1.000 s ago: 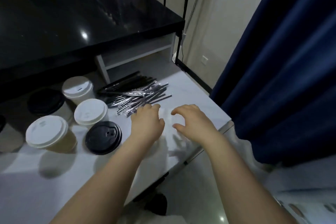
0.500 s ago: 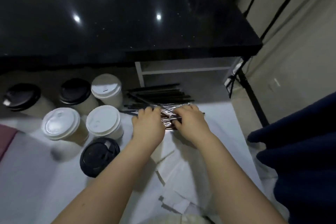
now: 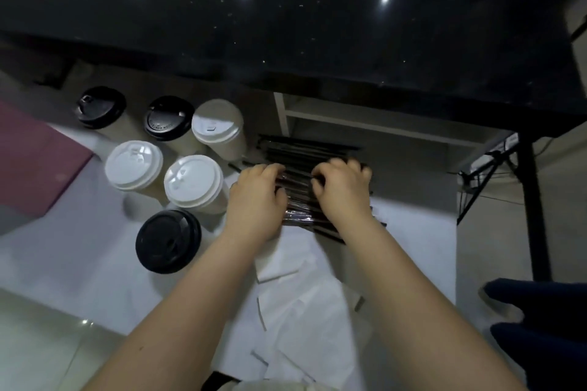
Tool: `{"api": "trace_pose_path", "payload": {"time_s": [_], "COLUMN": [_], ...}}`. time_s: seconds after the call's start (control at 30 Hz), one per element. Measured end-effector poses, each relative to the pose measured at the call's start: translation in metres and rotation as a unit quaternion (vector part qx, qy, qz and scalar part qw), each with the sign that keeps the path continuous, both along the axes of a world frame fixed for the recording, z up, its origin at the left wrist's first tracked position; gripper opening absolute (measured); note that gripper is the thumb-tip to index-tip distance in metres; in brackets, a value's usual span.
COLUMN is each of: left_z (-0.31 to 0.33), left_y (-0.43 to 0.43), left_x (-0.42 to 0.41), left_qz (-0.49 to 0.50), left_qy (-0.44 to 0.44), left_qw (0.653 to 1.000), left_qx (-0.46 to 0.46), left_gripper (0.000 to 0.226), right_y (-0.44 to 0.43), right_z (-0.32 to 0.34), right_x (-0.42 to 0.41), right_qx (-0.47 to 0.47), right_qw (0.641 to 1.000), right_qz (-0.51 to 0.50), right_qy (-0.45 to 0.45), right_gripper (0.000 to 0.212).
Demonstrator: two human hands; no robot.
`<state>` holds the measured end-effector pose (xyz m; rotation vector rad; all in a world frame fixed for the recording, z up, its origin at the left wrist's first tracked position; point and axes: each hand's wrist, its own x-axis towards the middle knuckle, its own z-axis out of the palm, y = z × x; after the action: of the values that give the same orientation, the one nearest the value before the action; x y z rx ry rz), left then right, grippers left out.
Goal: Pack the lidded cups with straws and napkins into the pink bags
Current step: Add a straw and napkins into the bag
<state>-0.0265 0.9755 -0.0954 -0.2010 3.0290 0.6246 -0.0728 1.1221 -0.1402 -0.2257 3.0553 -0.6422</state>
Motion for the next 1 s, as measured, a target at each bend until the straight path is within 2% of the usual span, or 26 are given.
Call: {"api": "trace_pose_path", "payload": {"time_s": [0.1, 0.2, 0.27, 0.53, 1.0], "left_z": [0.000, -0.002, -0.002, 0.000, 0.047], "left_y": [0.003, 0.003, 0.004, -0.003, -0.017], "left_x": [0.004, 0.007, 0.009, 0.024, 0.027], "left_qz": [0.000, 0.003, 0.008, 0.023, -0.024], "left_qy": [0.020, 0.016, 0.008, 0.008, 0.131], "left_qw": [1.000, 1.000, 1.000, 1.000, 0.991], "left_qx": [0.010, 0.005, -0.001, 0.005, 0.024], "left_gripper": [0.042, 0.042, 0.043, 0.045, 0.040], "right_y": [0.016, 0.018, 0.014, 0.006, 0.017], "right_z": [0.001, -0.005, -0.009, -0.015, 0.029], "right_x": [0.004, 0.010, 0.011, 0.007, 0.003], "right_qx": [0.025, 0.054, 0.068, 0.065, -0.004], "right_qw": [0.999, 0.994, 0.992, 0.994, 1.000], "right_qz": [0.027, 0.073, 0.084, 0.077, 0.010], "right_qy": [-0.020, -0.060, -0.061, -0.030, 0.004], "right_gripper": [0.020, 0.040, 0.044, 0.019, 0.022]}}
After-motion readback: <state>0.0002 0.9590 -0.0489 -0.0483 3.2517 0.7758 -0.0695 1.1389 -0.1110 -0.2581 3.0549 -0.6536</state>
